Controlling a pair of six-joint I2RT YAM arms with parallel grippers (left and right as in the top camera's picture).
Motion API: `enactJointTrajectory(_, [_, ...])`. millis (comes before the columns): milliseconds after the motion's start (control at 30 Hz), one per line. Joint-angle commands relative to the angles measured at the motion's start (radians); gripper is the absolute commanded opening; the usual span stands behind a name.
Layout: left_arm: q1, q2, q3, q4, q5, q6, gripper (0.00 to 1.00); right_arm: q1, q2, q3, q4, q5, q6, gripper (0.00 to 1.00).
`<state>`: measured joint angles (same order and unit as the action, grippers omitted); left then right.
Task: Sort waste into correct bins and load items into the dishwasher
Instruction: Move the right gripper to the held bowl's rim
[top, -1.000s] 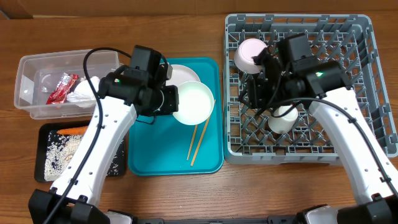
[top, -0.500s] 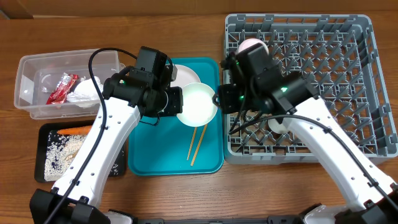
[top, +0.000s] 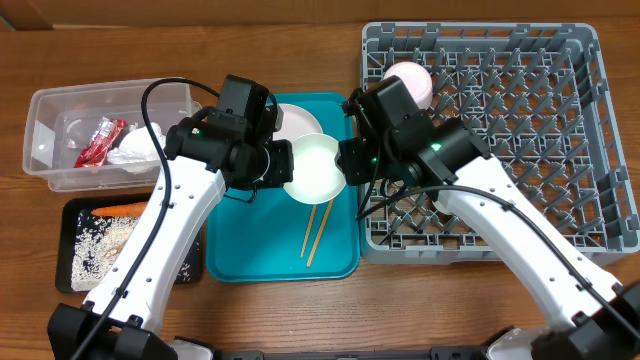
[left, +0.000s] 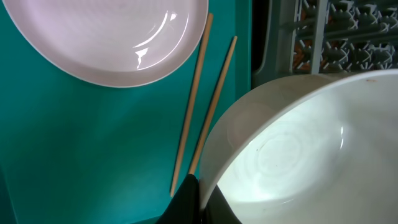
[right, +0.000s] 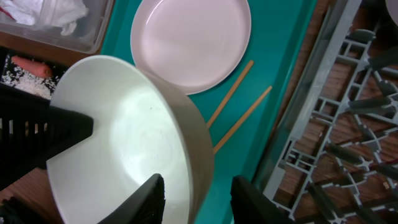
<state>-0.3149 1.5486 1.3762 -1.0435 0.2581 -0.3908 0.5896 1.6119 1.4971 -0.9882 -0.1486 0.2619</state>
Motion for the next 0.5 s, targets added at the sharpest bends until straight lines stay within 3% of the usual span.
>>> enactJointTrajectory(0, [-0.007, -0.015, 0.018, 0.001, 0.006, -0.014, 0.04, 0.004, 0.043, -0.005, 0.014, 0.016, 0.009, 0.38])
enactJointTrajectory(67, [-0.007, -0.015, 0.018, 0.001, 0.006, -0.014, 0.04, 0.005, 0.062, -0.005, 0.016, 0.016, 0.009, 0.34])
enactJointTrajectory(133, [-0.007, -0.015, 0.018, 0.001, 0.006, -0.014, 0.04, 0.005, 0.075, -0.005, 0.016, 0.016, 0.009, 0.19])
enactJointTrajectory(200, [-0.007, -0.015, 0.018, 0.0, 0.006, -0.014, 0.04, 0.005, 0.079, -0.005, 0.016, 0.016, 0.009, 0.11])
enactJointTrajectory(333, [-0.007, -0.015, 0.018, 0.0, 0.005, -0.014, 0.04, 0.005, 0.079, -0.004, 0.021, 0.016, 0.009, 0.1])
enactJointTrajectory(467, [-0.007, -0.015, 0.018, 0.001, 0.005, -0.014, 0.04, 0.005, 0.079, -0.004, 0.026, 0.016, 0.008, 0.18])
